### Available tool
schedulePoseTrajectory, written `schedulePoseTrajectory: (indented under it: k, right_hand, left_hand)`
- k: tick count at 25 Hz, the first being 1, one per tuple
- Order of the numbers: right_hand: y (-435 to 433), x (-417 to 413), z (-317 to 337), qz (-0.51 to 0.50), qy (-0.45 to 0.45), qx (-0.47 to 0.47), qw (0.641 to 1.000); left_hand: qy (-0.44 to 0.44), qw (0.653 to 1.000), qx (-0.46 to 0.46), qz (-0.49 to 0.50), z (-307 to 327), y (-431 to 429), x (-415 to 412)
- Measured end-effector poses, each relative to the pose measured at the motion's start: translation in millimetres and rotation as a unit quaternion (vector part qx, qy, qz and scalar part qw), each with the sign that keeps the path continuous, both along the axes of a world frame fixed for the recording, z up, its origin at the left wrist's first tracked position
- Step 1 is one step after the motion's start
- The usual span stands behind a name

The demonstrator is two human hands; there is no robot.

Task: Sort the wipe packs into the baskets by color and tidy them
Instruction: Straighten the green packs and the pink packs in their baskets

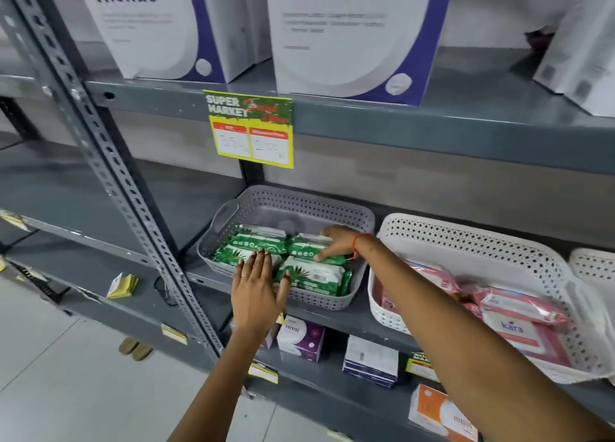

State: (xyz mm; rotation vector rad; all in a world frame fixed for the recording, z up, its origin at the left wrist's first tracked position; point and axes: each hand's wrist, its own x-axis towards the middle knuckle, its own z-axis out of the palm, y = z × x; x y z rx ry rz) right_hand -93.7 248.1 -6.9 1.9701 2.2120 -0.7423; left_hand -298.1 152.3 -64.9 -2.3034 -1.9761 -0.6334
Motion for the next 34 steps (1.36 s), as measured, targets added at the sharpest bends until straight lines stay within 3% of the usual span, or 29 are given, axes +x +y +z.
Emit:
schedulePoseTrajectory:
  k: [4,9,11,14,17,19,21,25,32,34]
  right_hand:
    - [8,2,-14,-0.075,-0.083,0.118,0.987]
    - [11,-1,-15,-0.066,-0.127,0.073,0.987]
    - [10,-9,-1,-0.057,-0.110,0.073,0.990]
    - [8,-43,24,-0.007,-0.005,0.113,0.994]
    - [18,-106,32,0.050,0.089,0.003,0.995]
    - [24,-131,19,0.086,0.082,-0.018,0.993]
    - [35,-133,9,0.072,0.090,0.042,0.992]
    - [46,-116,-8,-0.013,0.024,0.159,0.987]
    - [50,-102,-11,0.012,-0.030,0.102,0.994]
    - [39,-95,-6,0.008,0.019,0.117,0.993]
  left_hand:
    - [0.004,1.000,0.015,-0.005,0,5,-7]
    - [0.009,0.999,0.022,-0.025,2,9,-10]
    - [0.014,0.999,0.021,-0.028,4,13,-12]
    - [-0.013,1.000,0.011,-0.012,5,10,-14]
    - [-0.025,1.000,0.002,0.017,5,14,-42]
    - [-0.024,0.999,0.006,0.036,1,17,-55]
    - [-0.016,1.000,-0.010,0.018,1,13,-51]
    - [-0.022,1.000,-0.008,-0.008,4,13,-30]
    - [-0.018,1.000,-0.003,-0.018,3,14,-23]
    - [-0.009,1.000,0.010,-0.017,0,14,-24]
